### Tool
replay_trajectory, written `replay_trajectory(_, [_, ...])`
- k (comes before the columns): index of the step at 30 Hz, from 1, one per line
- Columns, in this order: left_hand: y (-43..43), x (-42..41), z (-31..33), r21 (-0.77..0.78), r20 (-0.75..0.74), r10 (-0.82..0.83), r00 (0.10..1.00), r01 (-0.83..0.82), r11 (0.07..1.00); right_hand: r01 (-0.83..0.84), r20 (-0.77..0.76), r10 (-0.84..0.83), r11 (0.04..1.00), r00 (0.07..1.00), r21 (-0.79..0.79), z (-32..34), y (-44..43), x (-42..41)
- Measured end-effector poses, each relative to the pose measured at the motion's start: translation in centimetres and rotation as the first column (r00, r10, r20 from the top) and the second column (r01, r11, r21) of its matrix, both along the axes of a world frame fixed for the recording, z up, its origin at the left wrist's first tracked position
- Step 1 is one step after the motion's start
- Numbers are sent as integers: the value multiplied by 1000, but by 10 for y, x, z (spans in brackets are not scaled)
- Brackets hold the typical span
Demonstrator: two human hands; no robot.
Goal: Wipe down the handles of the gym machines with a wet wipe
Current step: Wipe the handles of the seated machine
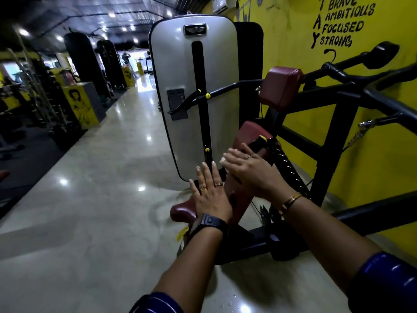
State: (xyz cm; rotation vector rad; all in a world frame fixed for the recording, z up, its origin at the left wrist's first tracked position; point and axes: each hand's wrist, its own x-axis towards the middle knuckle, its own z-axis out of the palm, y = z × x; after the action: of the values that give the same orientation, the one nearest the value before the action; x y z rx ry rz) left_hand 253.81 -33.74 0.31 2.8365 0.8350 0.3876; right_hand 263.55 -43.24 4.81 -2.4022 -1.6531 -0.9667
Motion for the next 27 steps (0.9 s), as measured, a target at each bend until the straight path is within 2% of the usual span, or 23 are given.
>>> replay_trajectory(3, [-2, 2, -5, 42, 12, -19, 1000, 18, 999, -22, 50, 18, 996, 999, 89, -1, -10, 6])
replay_trajectory(5, [-3, 2, -6, 4, 37, -40, 999, 40, 999, 78, 18, -83, 975, 996, 207, 1, -16, 16])
replay_trajectory(7, [-4, 2, -6, 2, 59, -47, 997, 47, 999, 184, -34, -181, 950, 983, 252, 5, -16, 20])
replay_trajectory(10, [-1, 3, -9, 11, 40, -47, 998, 47, 999, 157, -105, -149, 985, 983, 70, 4, -2, 9])
replay_trajectory(13, [0, 4, -12, 72, 15, -17, 1000, 16, 997, 22, -1, -22, 995, 1000, -95, -3, 6, -2])
replay_trajectory(14, [0, 3, -12, 66, 18, -23, 1000, 22, 998, 19, 27, -17, 996, 1000, -83, -4, 3, -1])
replay_trajectory(16, [-2, 3, -11, 26, 38, -47, 998, 46, 999, 74, 41, -75, 997, 996, 38, -3, -6, 8])
replay_trajectory(19, [-3, 2, -9, -1, 62, -53, 997, 53, 999, 235, -50, -230, 949, 972, 208, 3, -16, 21])
replay_trajectory(21, [-3, 2, -10, 4, 42, -50, 998, 50, 999, 233, -76, -223, 954, 972, 189, 2, -10, 17])
replay_trajectory(25, [-1, 1, -11, 78, -9, -16, 1000, 17, 997, 11, 23, -10, 999, 1000, -49, -7, 4, -5])
replay_trajectory(27, [0, 2, -12, 62, -5, -26, 1000, 26, 998, 29, 27, -30, 999, 999, 33, -4, 2, 2])
